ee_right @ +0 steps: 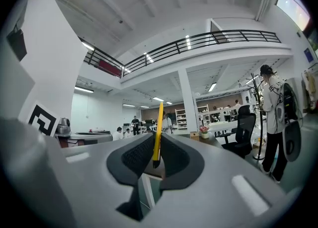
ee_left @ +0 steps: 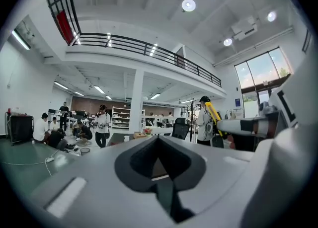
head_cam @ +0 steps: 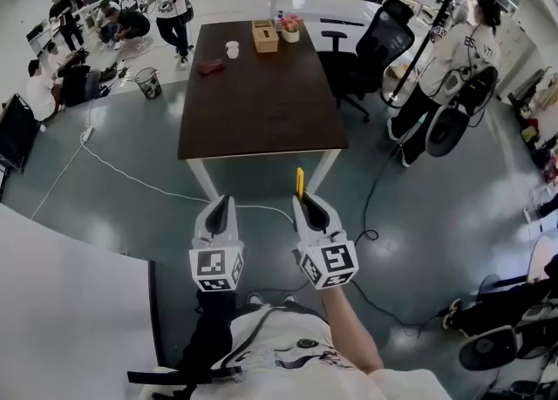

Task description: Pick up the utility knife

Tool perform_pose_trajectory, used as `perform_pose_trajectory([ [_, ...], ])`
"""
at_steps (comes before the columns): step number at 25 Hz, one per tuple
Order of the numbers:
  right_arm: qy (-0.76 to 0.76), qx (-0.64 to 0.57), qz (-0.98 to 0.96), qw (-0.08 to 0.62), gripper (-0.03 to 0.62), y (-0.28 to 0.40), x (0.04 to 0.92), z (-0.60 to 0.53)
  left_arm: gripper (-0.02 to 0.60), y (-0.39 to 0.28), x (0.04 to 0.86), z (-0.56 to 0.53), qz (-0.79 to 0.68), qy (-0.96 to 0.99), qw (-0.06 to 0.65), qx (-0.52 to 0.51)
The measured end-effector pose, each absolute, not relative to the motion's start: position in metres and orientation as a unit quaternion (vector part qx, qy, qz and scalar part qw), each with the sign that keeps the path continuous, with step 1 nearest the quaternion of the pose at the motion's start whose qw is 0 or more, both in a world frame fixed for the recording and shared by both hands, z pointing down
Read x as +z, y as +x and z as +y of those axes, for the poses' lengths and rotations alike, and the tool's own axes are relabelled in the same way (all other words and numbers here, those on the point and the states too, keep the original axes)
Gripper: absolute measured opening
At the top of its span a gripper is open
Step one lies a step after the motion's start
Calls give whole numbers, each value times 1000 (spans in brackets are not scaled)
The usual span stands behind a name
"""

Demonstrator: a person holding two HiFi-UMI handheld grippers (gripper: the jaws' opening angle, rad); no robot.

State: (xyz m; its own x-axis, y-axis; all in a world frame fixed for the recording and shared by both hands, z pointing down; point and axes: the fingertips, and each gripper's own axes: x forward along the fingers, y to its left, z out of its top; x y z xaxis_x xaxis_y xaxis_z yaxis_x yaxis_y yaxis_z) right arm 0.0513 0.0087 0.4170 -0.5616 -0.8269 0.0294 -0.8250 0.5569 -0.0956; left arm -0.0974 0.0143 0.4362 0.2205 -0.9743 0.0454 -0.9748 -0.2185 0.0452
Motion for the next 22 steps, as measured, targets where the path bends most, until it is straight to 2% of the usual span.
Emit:
perform_pose_trajectory([
  [22, -466, -41, 884, 7, 44, 57, 413, 4, -3, -89, 425, 4, -622, 782, 15, 14],
])
